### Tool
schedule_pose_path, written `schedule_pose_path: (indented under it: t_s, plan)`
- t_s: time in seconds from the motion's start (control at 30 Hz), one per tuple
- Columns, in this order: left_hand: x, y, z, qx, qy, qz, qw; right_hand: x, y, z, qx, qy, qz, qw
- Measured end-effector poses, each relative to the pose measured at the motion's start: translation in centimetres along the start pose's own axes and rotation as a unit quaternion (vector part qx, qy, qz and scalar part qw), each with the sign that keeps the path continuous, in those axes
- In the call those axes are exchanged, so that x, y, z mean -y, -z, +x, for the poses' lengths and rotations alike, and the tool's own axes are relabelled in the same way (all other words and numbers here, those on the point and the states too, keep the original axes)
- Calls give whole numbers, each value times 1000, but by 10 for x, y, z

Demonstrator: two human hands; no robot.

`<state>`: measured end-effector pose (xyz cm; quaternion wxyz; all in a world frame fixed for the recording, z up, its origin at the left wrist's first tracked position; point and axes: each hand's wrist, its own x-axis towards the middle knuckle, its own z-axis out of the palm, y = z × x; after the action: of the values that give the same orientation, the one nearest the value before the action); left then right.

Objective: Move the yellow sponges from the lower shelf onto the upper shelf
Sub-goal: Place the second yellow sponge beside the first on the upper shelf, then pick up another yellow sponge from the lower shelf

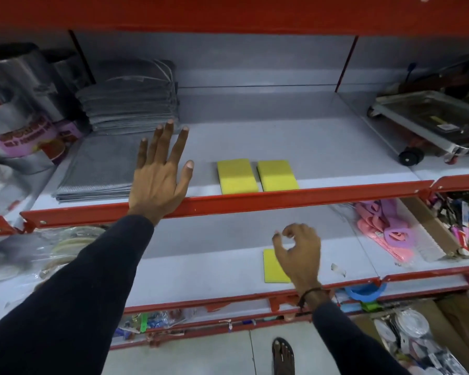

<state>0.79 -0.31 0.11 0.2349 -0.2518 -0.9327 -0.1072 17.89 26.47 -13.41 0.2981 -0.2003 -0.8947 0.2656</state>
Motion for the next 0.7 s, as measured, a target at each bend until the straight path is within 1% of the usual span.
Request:
schedule_pose_path:
  t_s: [0.03,0.07,0.1,0.13,0.17,0.27,0.4,0.47,0.53,0.6,0.67,0.7]
  plan:
    - [0,-1,0,-1,0,-2,1000,-13,-16,-11,93,-42,-66,993]
    - [0,-1,0,-1,-1,-3,1000,-24,-31,-21,182,-76,-138,971]
    - [0,-1,0,-2,-1,-2,1000,-33,-44,-30,255,-91,-198,942]
    - [0,-1,0,-3,-2,-1,1000,-39,-54,-39,308,-92,-239,916]
    - [0,-2,0,-3,-2,2,1000,-41,-63,-46,340,-84,-261,900]
    - [0,-2,2,-4,0,6,1000,-27,-82,-62,374,-34,-267,888]
    - [0,-1,1,-4,0,8,1000,2,-101,-72,429,92,-245,865]
    - [0,-1,1,-1,0,9,1000,8,-108,-72,455,123,-215,855]
    - [0,-1,1,-1,-1,10,1000,12,-111,-68,465,143,-193,852]
    - [0,-1,1,-1,-2,8,1000,21,-107,-61,462,149,-164,859]
    - [0,0,2,0,-2,7,1000,35,-97,-54,431,158,-109,881]
    - [0,0,1,2,-1,8,1000,45,-88,-50,404,173,-75,895]
